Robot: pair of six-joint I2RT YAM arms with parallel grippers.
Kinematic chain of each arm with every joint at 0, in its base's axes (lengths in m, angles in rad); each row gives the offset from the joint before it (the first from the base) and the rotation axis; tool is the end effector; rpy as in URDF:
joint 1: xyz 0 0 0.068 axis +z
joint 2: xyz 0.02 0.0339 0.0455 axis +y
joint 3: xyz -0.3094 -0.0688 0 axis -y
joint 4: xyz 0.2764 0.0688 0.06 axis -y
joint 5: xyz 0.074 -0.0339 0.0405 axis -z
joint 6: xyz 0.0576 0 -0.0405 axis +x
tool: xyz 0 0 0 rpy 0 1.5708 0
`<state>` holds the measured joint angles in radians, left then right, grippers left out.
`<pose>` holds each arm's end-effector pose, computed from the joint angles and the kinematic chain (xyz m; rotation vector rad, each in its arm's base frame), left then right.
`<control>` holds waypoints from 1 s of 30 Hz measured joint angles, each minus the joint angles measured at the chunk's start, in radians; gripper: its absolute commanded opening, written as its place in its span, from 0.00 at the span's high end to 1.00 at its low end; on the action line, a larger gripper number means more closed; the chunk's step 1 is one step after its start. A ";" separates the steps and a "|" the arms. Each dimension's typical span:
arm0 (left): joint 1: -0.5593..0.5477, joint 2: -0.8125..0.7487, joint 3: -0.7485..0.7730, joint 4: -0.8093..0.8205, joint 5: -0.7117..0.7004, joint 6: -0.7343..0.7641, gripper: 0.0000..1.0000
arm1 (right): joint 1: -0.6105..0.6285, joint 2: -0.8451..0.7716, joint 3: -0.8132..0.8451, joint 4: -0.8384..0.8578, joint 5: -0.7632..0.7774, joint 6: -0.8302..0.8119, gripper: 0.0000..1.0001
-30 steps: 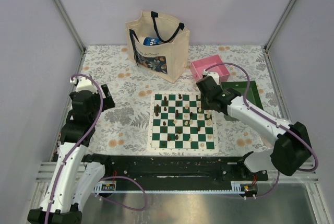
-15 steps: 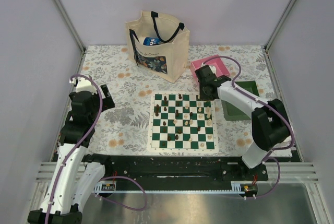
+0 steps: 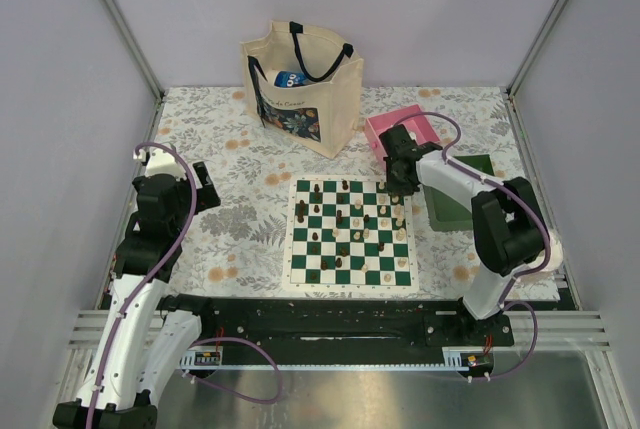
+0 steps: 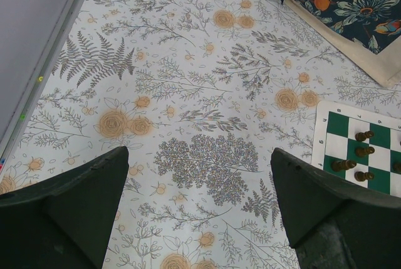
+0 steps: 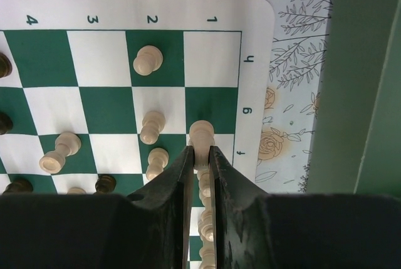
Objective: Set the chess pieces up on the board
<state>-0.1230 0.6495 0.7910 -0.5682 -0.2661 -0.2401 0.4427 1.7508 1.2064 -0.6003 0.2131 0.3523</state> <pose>0.1574 -0.0042 0.3454 -0.2854 1.9610 0.0304 0.3637 0.1590 0.2074 -0.0589 2.6681 -0.0397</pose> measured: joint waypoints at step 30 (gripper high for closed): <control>0.002 0.000 0.000 0.000 0.000 0.000 0.01 | -0.031 0.059 0.005 0.039 -0.031 -0.010 0.62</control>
<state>-0.1211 0.6495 0.7910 -0.5682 -0.2657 -0.2401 0.4114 1.8099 1.2118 -0.5617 0.1822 0.3420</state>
